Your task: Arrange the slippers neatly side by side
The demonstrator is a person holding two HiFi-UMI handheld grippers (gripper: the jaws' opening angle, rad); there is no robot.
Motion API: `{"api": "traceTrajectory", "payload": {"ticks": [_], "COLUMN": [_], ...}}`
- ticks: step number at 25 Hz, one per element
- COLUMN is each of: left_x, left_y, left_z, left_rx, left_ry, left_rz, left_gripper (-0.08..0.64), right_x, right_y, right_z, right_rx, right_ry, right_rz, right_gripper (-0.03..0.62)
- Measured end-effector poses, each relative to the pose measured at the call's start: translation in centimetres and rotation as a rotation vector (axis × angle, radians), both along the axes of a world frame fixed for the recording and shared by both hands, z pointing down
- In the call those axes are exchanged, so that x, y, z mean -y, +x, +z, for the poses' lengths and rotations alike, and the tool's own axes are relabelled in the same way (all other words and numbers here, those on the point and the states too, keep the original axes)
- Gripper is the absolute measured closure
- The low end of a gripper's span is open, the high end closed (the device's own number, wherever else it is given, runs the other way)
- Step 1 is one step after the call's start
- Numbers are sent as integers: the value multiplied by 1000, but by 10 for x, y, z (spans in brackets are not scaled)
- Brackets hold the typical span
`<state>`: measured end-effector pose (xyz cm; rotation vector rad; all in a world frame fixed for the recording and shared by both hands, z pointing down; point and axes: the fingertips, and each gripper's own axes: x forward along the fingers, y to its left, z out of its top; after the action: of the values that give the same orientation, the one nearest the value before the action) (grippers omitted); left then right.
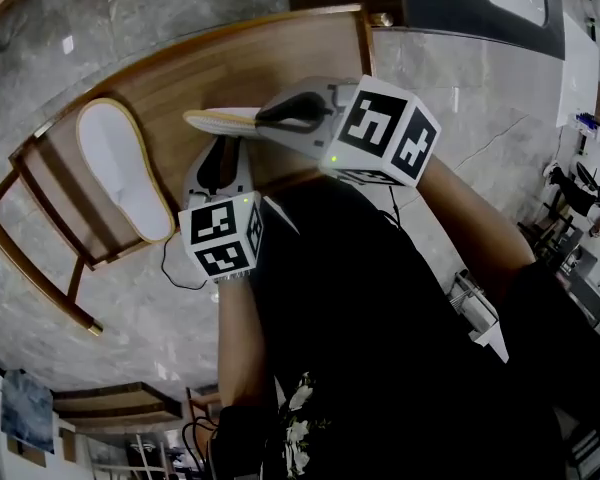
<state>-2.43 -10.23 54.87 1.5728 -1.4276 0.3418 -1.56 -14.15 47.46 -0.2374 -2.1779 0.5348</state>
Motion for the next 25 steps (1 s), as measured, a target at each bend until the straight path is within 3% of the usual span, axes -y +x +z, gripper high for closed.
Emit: {"api": "traceTrajectory", "payload": {"ticks": [14, 20, 25], "left_x": [65, 66, 39], "left_y": [19, 12, -21], "left_z": [-1, -4, -12], "left_rx": [7, -3, 13], "left_ry": [99, 114, 102], "left_rz": [159, 143, 38], "left_gripper": [471, 469, 469], "right_x": [15, 10, -7], "right_y": [27, 16, -3], "right_z": [-17, -17, -8], "right_rx": [64, 133, 135], "right_ry": [12, 64, 166], "right_rz": [336, 376, 300], "right_gripper": [571, 570, 570]}}
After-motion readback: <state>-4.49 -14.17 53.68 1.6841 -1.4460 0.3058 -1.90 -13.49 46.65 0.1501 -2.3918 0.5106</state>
